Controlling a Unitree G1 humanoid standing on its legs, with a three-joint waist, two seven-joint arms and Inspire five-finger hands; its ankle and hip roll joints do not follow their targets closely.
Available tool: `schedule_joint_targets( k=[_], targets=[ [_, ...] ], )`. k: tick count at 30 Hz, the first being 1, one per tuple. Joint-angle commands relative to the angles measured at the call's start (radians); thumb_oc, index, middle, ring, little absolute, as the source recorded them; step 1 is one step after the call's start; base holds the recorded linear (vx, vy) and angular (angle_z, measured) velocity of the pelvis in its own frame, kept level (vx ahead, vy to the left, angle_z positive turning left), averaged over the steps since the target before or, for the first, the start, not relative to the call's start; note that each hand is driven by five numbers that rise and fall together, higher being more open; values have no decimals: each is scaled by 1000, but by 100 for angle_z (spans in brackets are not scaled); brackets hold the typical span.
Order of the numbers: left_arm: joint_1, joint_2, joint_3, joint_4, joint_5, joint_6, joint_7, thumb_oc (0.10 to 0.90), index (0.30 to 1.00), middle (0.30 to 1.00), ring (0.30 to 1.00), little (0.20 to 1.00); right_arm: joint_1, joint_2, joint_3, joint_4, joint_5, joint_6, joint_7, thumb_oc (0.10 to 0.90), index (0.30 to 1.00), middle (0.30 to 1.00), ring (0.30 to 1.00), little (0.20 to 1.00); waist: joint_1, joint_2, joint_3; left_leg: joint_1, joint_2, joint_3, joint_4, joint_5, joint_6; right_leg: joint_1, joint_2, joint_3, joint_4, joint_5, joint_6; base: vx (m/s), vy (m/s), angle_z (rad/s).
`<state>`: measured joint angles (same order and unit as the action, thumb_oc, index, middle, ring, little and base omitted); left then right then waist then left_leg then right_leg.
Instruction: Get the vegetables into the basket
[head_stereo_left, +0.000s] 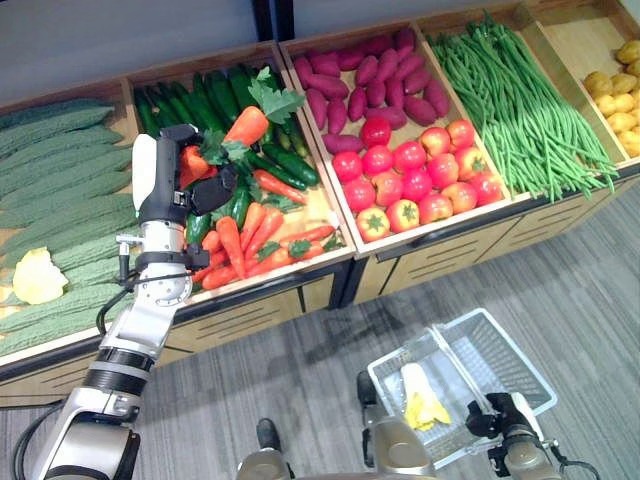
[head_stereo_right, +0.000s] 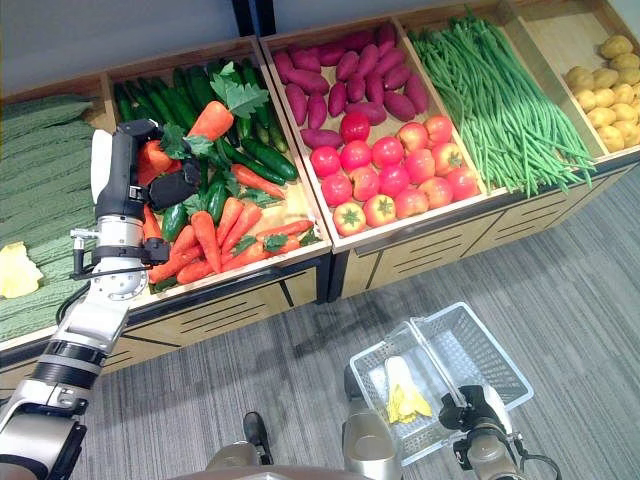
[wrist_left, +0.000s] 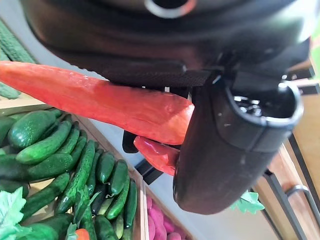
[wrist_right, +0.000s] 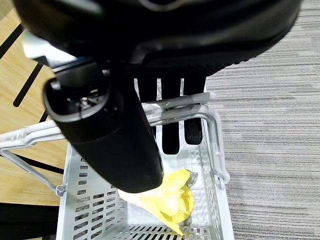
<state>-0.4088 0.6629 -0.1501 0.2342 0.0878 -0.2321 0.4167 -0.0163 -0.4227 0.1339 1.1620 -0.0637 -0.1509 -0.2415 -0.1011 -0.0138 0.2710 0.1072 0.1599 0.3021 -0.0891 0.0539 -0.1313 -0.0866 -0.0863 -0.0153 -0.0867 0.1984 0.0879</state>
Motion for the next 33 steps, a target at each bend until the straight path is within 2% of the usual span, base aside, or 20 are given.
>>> schedule_joint_targets(
  k=[1,8,12,16,17,20,21,22,24,27,28,29,30,32,33],
  targets=[
    [-83,73,-22,-80,-8,-102,-9,400,300,300,300,300,16,-59,-21,1,6,-30,-32,400,300,300,300,300,-8,-28,-60,16,15,-33,2,-25,-28,76,-82,-33,23,-121,112,0,0,0],
    [-86,105,-79,-121,-25,-124,-76,400,300,300,300,300,19,-67,-34,-8,13,-33,-27,400,300,300,300,300,-11,-35,-52,18,4,-24,31,-40,-21,76,-91,-21,36,-124,116,-10,19,-1],
    [-123,112,-127,-144,-33,-137,-103,400,300,300,300,300,11,-71,-46,-17,16,-32,-28,400,300,300,300,300,-19,-51,-39,-30,-14,-19,133,-93,-7,50,-120,-1,73,-120,130,-45,79,-6],
    [-158,108,-163,-146,-45,-143,-110,400,300,300,300,300,20,-76,-57,-36,16,-31,-28,400,300,300,300,300,-31,-60,-31,-47,-30,-10,170,-119,8,19,-137,21,112,-112,146,-54,139,-7],
    [-176,95,-185,-144,-52,-146,-117,400,300,300,300,300,34,-75,-68,-45,16,-29,-30,400,300,300,300,300,-45,-67,-27,-48,-50,5,171,-128,19,-3,-153,41,123,-76,167,-65,171,-9],
    [-180,92,-192,-144,-54,-150,-121,400,300,300,300,300,36,-74,-72,-44,17,-28,-30,400,300,300,300,300,-45,-70,-26,-47,-58,16,165,-128,22,-17,-158,51,122,-47,174,-71,109,-19],
    [-178,85,-192,-155,-70,-157,-123,400,300,300,300,300,35,-62,-75,-45,18,-24,-29,400,300,300,300,300,-50,-68,-18,-49,-67,39,147,-119,32,-59,-164,54,127,11,174,-159,129,-27],
    [-176,90,-193,-158,-75,-160,-120,400,300,300,300,300,34,-59,-71,-47,19,-25,-30,400,300,300,300,300,-47,-63,-9,-48,-65,52,142,-119,41,-72,-163,34,156,-1,174,-244,191,-48],
    [-178,109,-192,-173,-75,-159,-123,400,300,300,300,300,28,-51,-62,-37,17,-26,-32,400,300,300,300,300,-31,-45,-7,-63,-58,81,133,-103,57,-85,-161,-34,255,-67,169,-196,164,-70],
    [-157,126,-166,-211,-79,-156,-125,400,300,300,300,300,31,-41,-57,-20,7,-23,-30,400,300,300,300,300,-1,-26,-7,-65,-40,133,114,-80,72,-53,-183,-181,399,-153,133,-126,99,-67],
    [-157,126,-165,-211,-79,-155,-125,400,300,300,300,300,31,-41,-57,-20,7,-23,-30,400,300,300,300,300,-1,-26,-7,-65,-40,133,113,-80,72,-53,-183,-181,400,-153,133,-112,35,-65],
    [-140,139,-138,-240,-86,-155,-127,400,300,300,300,300,24,-41,-57,-5,0,-18,-31,400,300,300,300,300,22,-27,-18,-66,-32,173,96,-69,72,-22,-191,-232,430,-175,125,3,15,-71],
    [-128,142,-131,-251,-94,-157,-133,400,300,300,300,300,23,-40,-53,-1,-4,-16,-32,400,300,300,300,300,30,-34,-25,-49,-40,171,87,-84,63,1,-189,-237,428,-197,139,-7,-29,-82],
    [-99,158,-99,-274,-97,-157,-133,400,300,300,300,300,16,-37,-47,1,-11,-13,-35,400,300,300,300,300,58,-47,-38,-46,-34,209,89,-78,52,34,-187,-304,351,-199,138,22,-114,-86],
    [-84,161,-83,-284,-91,-156,-134,400,300,300,300,300,18,-31,-43,-2,-12,-12,-36,400,300,300,300,300,59,-49,-39,-47,-25,224,99,-74,45,40,-175,-309,321,-208,135,7,-182,-60]
  ],
)
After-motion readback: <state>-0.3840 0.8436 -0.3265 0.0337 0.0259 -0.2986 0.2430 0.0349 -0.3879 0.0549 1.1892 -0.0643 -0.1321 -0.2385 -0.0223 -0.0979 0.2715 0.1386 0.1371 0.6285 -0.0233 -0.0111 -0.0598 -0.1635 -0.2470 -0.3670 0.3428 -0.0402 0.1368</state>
